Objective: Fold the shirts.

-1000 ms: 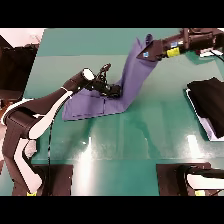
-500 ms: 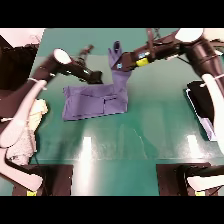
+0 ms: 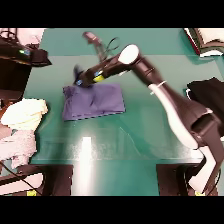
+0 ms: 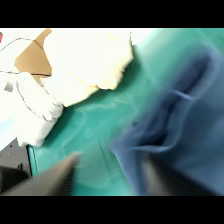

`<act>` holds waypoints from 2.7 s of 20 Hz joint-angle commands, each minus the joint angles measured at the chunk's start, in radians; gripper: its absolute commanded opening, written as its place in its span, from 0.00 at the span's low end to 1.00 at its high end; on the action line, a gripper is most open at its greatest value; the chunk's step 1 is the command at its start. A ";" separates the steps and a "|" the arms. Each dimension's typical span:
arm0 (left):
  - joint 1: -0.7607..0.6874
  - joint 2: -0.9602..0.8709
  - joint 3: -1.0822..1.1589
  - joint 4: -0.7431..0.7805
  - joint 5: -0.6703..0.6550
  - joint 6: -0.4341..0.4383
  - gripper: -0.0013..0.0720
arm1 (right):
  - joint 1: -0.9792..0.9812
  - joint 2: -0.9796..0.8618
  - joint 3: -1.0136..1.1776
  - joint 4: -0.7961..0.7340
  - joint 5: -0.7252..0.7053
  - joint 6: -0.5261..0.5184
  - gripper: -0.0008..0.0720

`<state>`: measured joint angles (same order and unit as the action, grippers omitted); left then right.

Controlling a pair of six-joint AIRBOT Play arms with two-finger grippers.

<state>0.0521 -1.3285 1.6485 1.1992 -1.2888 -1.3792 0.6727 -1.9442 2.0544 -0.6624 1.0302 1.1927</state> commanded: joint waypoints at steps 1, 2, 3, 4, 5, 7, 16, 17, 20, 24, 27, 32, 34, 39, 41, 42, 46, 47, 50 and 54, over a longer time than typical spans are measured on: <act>0.035 0.038 0.000 0.021 -0.023 -0.001 0.05 | 0.075 -0.067 0.011 0.029 -0.106 -0.075 0.82; 0.035 0.038 0.000 0.020 -0.028 -0.001 0.05 | 0.065 -0.053 -0.002 0.032 -0.089 -0.074 0.82; 0.036 0.038 0.000 0.020 -0.031 -0.001 0.05 | 0.043 -0.023 -0.035 0.031 -0.057 -0.065 0.80; 0.036 0.038 0.000 0.021 -0.036 0.000 0.05 | 0.011 0.008 -0.076 0.030 -0.020 -0.045 0.80; 0.036 0.038 0.000 0.023 -0.040 0.000 0.05 | -0.031 0.041 -0.122 0.029 0.035 -0.043 0.80; 0.035 0.038 0.000 0.023 -0.039 0.000 0.05 | -0.125 0.102 -0.226 -0.032 0.143 -0.037 0.66; 0.035 0.036 -0.068 -0.054 -0.027 0.019 0.10 | -0.518 0.217 -0.676 0.020 0.185 0.004 0.93; 0.035 0.036 -0.109 -0.080 -0.026 0.034 0.44 | -0.528 0.211 -0.701 0.052 0.182 0.003 0.93; 0.036 0.036 -0.296 -0.124 0.005 0.037 0.60 | -0.533 0.204 -0.729 0.068 0.177 0.003 0.93; 0.035 0.023 -0.548 -0.155 0.095 0.053 0.60 | -0.532 0.206 -0.695 0.068 0.190 0.003 0.91; 0.035 -0.026 -0.631 -0.248 0.126 0.123 0.60 | -0.532 0.206 -0.644 0.068 0.212 0.003 0.91; 0.035 -0.090 -0.631 -0.294 0.152 0.130 0.60 | -0.532 0.206 -0.590 0.068 0.237 0.004 0.90; 0.035 -0.100 -0.631 -0.294 0.146 0.130 0.60 | -0.532 0.207 -0.592 0.067 0.239 0.004 0.90; 0.035 -0.095 -0.599 -0.293 0.011 0.181 0.05 | -0.533 0.207 -0.592 0.065 0.272 0.004 0.90; 0.035 -0.060 -0.592 -0.224 -0.063 0.183 0.05 | -0.533 0.207 -0.592 0.056 0.286 0.004 0.90; 0.035 -0.040 -0.592 -0.182 -0.088 0.183 0.05 | -0.534 0.207 -0.592 0.056 0.287 0.004 0.90; 0.035 -0.010 -0.592 -0.119 -0.226 0.181 0.83 | -0.533 0.207 -0.592 0.002 0.282 0.011 0.90; 0.035 -0.010 -0.591 -0.119 -0.214 0.173 0.92 | -0.533 0.207 -0.592 -0.030 0.283 0.032 0.90; 0.035 -0.009 -0.569 -0.151 -0.164 0.148 0.92 | -0.533 0.206 -0.592 -0.072 0.268 0.046 0.90; 0.035 -0.009 -0.510 -0.345 -0.097 0.182 0.39 | -0.532 0.194 -0.591 -0.052 0.147 0.049 0.90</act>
<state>0.0868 -1.3392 1.1065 0.9730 -1.4269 -1.2228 0.1394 -1.7412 1.4624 -0.7124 1.2457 1.2327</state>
